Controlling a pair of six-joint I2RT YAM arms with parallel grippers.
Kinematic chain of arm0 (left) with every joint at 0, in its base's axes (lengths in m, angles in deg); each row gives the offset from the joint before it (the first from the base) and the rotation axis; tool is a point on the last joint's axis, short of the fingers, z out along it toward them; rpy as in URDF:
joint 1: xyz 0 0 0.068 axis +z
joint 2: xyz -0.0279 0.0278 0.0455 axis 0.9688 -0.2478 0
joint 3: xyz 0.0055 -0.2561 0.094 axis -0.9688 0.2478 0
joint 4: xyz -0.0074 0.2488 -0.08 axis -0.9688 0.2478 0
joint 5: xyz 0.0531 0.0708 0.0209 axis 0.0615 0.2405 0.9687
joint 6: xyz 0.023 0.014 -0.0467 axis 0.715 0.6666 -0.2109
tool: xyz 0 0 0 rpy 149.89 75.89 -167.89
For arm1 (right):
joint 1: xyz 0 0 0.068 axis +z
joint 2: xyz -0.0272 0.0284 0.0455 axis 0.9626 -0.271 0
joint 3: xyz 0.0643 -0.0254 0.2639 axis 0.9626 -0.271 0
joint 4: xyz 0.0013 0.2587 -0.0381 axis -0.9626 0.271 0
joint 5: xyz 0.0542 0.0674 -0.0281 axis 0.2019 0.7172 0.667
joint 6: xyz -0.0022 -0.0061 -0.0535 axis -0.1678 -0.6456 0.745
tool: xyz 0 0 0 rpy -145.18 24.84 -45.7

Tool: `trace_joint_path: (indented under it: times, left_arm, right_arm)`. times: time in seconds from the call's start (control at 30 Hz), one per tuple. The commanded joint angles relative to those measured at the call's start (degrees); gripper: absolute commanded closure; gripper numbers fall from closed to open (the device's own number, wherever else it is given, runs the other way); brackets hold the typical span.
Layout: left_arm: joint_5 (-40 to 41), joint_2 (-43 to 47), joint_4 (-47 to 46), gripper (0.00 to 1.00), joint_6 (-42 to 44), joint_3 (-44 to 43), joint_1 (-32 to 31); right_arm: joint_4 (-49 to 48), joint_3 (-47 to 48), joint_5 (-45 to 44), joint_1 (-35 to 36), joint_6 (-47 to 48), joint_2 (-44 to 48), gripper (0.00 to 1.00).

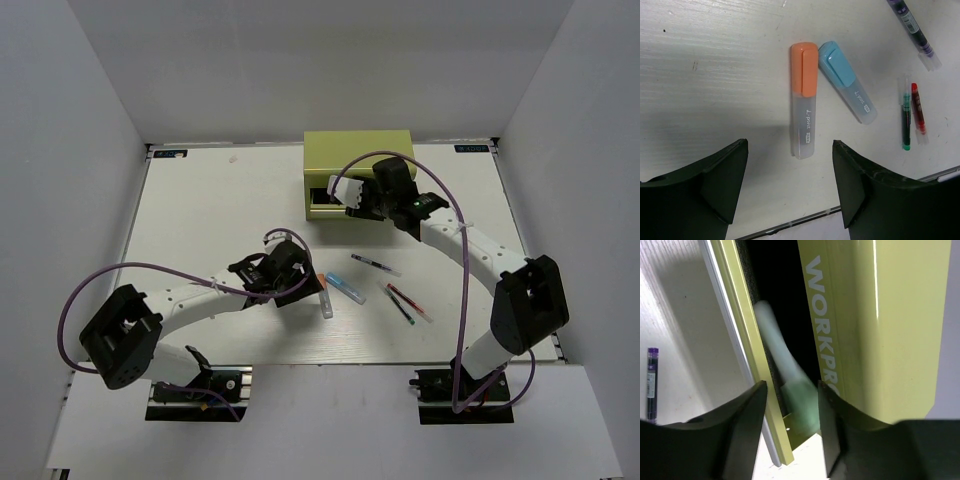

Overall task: Sort the stationery into containers
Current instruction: Place the pen in the drawer.

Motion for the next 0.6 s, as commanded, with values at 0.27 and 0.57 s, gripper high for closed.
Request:
trace_joint_path:
  times: [0.27, 0.57]
  left_arm:
    - [-1.0, -5.12, 3.5, 0.2, -0.12, -5.84, -0.33]
    - [0.93, -12.85, 10.44, 0.23, -0.64, -12.77, -0.86]
  right_arm:
    - [0.72, 4.38, 6.01, -0.67, -4.94, 3.4, 0.47]
    - [3.19, -1.85, 13.67, -2.52, -19.73, 14.56, 0.81]
